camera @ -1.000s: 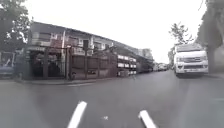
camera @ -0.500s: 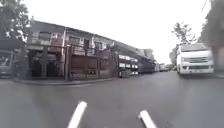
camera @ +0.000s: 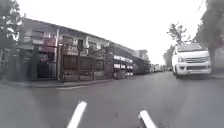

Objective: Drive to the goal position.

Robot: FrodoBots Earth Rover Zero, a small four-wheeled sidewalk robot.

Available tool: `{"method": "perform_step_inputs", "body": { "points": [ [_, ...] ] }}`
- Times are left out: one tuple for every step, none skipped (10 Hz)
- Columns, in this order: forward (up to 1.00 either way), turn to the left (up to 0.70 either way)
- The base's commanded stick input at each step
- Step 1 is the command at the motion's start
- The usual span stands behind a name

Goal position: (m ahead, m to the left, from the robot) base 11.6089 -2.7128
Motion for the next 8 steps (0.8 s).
{"method": "perform_step_inputs", "body": {
  "points": [
    [0.70,-0.35],
    [0.70,-0.35],
    [0.70,-0.35],
    [0.70,-0.35],
    [0.70,-0.34],
    [0.70,-0.09],
    [0.70,0.00],
    [0.70,0.00]
  ]
}}
